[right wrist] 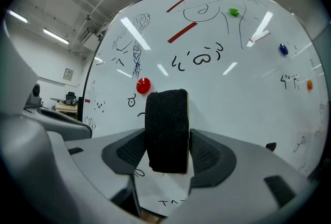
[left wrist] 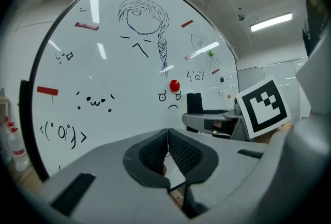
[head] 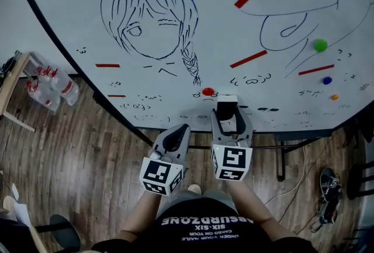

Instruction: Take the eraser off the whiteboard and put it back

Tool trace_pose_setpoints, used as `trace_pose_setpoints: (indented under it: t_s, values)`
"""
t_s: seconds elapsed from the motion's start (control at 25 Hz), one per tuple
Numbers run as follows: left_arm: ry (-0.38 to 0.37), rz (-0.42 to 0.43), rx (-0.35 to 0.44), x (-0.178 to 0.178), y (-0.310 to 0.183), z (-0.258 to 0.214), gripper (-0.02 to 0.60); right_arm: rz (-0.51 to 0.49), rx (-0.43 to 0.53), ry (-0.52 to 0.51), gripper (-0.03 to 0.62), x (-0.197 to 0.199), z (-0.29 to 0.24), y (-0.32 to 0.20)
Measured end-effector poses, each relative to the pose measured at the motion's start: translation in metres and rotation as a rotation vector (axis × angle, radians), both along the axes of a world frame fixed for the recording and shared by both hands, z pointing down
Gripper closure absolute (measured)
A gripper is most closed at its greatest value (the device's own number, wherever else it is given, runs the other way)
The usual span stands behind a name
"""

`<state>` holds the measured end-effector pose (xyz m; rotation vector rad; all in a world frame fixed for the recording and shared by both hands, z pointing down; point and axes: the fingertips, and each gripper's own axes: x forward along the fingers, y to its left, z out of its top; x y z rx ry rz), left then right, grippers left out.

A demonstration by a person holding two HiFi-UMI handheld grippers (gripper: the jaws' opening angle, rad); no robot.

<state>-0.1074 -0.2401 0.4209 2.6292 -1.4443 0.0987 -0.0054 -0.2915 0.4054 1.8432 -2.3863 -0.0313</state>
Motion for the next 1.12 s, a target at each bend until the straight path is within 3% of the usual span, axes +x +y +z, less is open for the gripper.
trace_pose_setpoints:
  t_s: [0.36,0.84,1.12]
  values:
    - [0.004,0.021,0.002,0.006,0.006,0.002,0.572,-0.001,-0.001,0.002,0.356,0.004,0.003,0.01]
    - [0.013,0.005,-0.002,0.012,0.022,0.002,0.572,-0.084,-0.005,-0.004,0.359,0.001,0.0,0.036]
    - [0.013,-0.011,0.001,0.022,0.037,-0.003,0.572,-0.15,-0.005,-0.017,0.439,0.008,-0.003,0.057]
